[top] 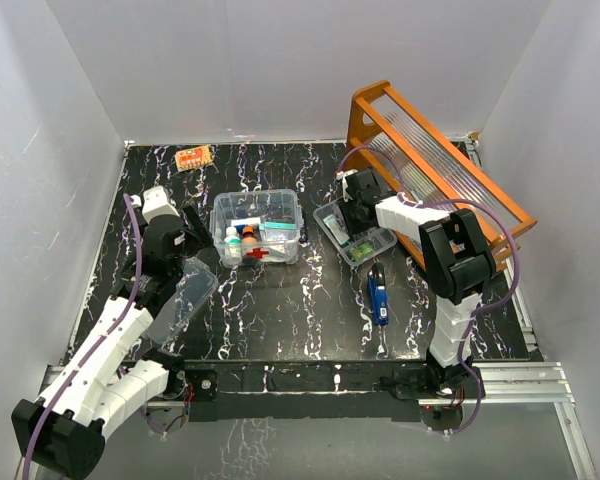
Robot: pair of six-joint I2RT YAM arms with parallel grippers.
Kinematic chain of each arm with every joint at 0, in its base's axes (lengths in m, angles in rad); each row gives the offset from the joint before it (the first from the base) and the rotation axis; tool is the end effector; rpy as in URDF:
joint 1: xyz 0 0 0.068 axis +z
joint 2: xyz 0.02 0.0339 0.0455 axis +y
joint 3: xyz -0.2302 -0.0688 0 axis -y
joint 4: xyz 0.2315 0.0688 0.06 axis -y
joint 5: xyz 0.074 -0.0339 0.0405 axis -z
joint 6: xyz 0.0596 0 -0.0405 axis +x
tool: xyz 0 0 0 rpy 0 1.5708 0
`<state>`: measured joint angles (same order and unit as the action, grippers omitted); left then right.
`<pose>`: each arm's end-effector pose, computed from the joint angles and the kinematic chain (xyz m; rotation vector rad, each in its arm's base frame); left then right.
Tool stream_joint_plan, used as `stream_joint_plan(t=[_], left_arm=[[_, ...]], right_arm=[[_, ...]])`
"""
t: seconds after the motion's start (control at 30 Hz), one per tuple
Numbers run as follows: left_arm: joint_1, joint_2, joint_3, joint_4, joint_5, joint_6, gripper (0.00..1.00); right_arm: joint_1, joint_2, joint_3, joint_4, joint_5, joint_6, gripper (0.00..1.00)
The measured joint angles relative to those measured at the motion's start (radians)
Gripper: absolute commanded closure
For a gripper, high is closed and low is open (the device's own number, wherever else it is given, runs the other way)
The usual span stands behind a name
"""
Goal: Organize the medicine kit
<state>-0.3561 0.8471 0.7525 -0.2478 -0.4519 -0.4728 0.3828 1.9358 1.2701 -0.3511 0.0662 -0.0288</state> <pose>0.2189 -0.0537 0.2810 -0.4085 1.8350 -0.1365 0.3647 0.1426 0.1192 -0.5044 2.5351 0.0451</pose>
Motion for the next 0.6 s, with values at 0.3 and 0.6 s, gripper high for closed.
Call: stream_joint_plan(t=[0.3,0.6], left_arm=[[0.0,0.064,0.016,-0.019,0.035,-0.01,0.26],[0.022,0.339,0.162,-0.116,0.107,-0.045,0.33]], right_arm=[[-0.005,0.006,0.014,-0.013,-0.028,0.007,0.94],[-0.003,-0.013,0.014,-0.013,-0.033,0.061,0.98]])
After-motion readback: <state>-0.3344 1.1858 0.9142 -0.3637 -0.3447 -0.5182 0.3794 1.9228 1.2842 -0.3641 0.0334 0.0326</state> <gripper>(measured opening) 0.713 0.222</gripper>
